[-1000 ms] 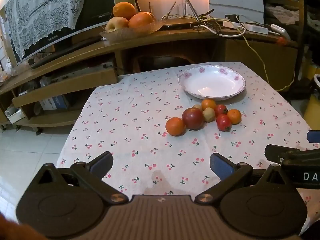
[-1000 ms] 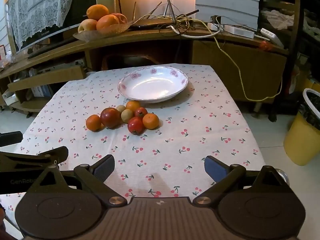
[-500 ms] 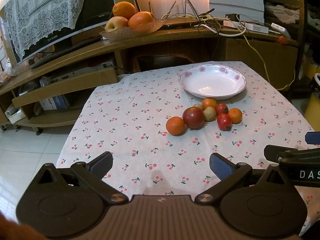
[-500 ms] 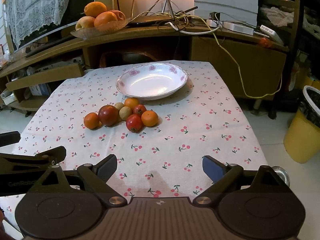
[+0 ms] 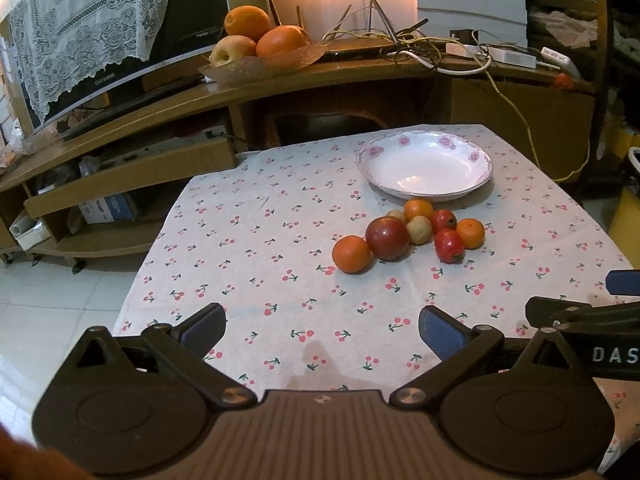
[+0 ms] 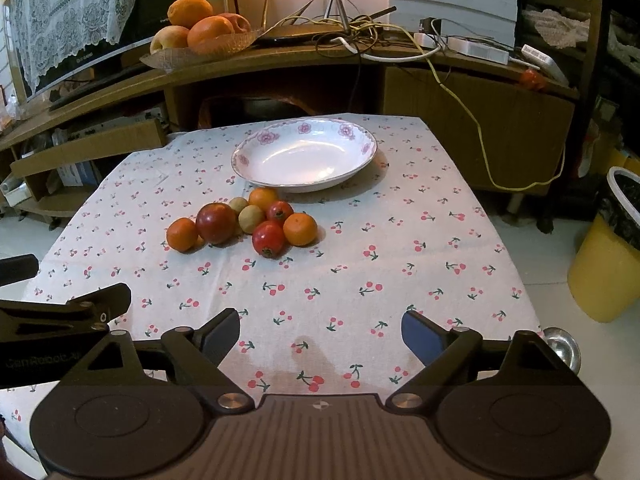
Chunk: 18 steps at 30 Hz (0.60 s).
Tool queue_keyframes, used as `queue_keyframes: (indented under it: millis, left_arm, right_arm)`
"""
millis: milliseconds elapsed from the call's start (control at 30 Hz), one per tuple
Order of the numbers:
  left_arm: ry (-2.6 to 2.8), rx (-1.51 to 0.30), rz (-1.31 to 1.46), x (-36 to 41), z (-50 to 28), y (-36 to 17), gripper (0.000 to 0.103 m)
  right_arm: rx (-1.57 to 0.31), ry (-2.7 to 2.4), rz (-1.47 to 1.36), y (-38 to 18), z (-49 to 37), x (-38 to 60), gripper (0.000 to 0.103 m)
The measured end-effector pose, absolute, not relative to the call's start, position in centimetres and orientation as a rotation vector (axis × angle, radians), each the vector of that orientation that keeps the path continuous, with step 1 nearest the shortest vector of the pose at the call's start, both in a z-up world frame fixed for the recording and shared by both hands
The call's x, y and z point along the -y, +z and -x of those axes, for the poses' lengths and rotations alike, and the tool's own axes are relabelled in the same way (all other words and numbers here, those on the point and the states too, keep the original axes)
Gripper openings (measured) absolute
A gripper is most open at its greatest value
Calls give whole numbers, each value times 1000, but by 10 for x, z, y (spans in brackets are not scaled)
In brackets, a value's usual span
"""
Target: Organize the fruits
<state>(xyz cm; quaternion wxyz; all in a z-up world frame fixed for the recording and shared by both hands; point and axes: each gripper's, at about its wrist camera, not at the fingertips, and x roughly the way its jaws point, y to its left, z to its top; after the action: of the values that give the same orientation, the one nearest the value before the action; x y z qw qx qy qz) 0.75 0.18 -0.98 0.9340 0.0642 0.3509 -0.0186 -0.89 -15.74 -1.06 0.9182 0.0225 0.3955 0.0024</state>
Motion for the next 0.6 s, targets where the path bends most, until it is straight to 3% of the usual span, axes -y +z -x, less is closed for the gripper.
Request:
queue_keyframes:
  millis: [600]
  left_arm:
    - [-33,-723,-154,-1,-7,-12,103]
  right_arm:
    - [-808,21,-46,-10,9,155,89]
